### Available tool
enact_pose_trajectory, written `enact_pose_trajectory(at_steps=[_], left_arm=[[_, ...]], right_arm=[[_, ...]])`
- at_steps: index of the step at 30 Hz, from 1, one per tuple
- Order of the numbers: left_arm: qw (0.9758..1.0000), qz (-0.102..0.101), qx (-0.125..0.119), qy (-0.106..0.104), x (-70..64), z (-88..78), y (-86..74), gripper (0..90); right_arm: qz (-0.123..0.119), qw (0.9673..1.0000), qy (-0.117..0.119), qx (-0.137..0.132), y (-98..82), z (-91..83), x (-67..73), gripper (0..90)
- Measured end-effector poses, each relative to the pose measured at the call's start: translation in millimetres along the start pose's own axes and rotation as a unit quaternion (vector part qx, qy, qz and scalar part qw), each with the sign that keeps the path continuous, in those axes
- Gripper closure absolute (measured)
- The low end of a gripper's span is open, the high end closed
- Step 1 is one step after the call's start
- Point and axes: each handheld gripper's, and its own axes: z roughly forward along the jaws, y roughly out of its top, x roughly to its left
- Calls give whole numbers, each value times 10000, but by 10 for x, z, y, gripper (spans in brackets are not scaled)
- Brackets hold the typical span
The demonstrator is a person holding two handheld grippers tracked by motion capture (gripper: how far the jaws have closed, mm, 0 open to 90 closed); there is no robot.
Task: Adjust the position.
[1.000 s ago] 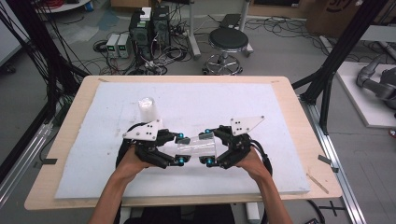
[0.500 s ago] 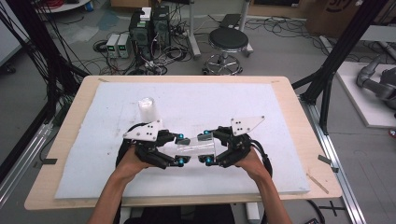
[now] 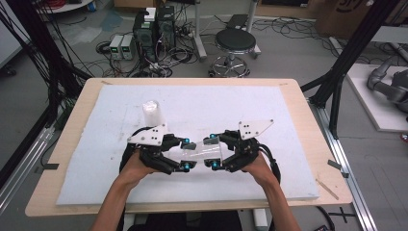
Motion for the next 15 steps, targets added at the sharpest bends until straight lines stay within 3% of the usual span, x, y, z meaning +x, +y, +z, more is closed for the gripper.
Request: enact_pose_trajectory(at_steps=[10, 13, 15], left_arm=[[10000, -41, 53, 26, 3, 1, 1, 395], [9995, -231, 116, 204, 10, 4, 5, 177], [9991, -282, 128, 298, 15, -19, 8, 122]], right_arm=[[-35, 10000, -14, -12, -11, 3, -9, 294], [7, 10000, -19, 8, -16, -2, -5, 294], [-6, 10000, -14, -9, -14, -8, -9, 294]])
